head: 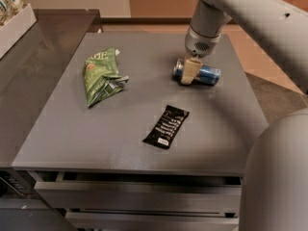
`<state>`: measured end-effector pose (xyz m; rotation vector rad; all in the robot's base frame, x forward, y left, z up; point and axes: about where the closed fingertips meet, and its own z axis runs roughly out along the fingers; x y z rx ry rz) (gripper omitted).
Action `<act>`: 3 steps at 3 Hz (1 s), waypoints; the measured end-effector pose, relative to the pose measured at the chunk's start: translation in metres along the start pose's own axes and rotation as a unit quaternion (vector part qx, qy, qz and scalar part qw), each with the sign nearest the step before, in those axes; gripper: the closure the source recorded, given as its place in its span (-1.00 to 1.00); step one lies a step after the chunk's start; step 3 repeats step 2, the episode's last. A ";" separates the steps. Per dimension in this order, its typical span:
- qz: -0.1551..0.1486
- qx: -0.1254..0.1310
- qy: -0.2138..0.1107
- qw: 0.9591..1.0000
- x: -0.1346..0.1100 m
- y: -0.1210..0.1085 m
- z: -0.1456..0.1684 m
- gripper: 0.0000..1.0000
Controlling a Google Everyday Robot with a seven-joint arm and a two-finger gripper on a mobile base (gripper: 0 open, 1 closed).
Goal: Knock redbull can over
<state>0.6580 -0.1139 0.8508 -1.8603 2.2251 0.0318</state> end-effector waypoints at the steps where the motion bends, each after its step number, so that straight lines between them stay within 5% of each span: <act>1: -0.013 -0.020 0.005 1.000 -0.002 0.003 0.012 -1.00; 3: -0.013 -0.020 0.005 1.000 -0.002 0.003 0.012 -1.00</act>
Offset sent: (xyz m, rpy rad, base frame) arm -0.0008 0.0040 -0.0100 -0.0068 0.0326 0.0279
